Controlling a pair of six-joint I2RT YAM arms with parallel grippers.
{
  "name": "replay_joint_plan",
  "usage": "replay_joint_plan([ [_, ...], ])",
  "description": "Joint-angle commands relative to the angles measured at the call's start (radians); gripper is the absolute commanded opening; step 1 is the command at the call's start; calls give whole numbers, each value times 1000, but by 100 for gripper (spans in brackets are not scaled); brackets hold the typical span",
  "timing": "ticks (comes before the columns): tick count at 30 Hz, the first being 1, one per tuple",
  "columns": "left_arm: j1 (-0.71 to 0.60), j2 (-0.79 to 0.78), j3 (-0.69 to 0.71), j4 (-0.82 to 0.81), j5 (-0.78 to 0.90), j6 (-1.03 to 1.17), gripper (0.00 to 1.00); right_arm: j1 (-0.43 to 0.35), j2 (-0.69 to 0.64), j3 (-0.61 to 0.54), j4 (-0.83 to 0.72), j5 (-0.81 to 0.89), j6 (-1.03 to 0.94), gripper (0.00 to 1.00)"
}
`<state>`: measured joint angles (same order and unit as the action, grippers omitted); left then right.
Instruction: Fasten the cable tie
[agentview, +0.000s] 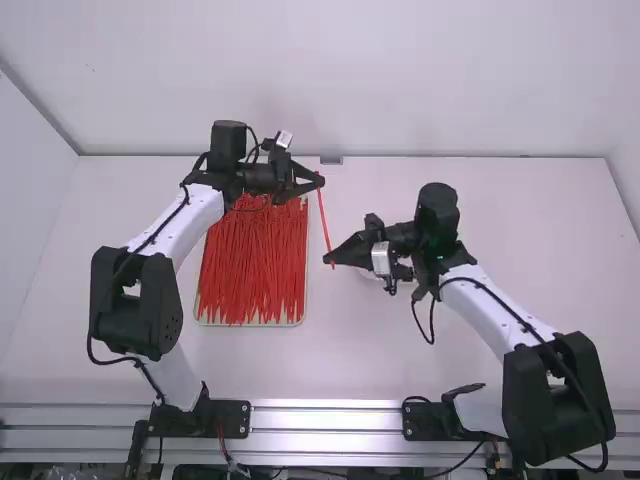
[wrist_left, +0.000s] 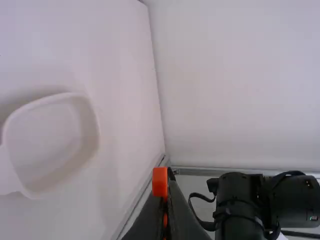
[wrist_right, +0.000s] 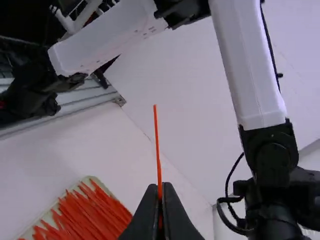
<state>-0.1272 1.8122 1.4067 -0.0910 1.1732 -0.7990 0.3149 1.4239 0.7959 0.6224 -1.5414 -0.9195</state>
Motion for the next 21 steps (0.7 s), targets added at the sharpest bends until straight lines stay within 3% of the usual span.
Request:
replay_joint_plan([
  [1, 10, -5, -9, 2, 11, 39, 2, 7, 2, -5, 4, -13, 110, 0],
  [13, 10, -5, -9, 23, 15, 101, 2, 66, 3, -3, 29, -7, 312, 0],
  [19, 9, -5, -9, 29, 14, 142, 2, 66, 3, 19, 293, 9, 716, 0],
  [21, 9, -5, -9, 34, 15, 177, 2, 66, 3, 34, 413, 131, 972, 0],
])
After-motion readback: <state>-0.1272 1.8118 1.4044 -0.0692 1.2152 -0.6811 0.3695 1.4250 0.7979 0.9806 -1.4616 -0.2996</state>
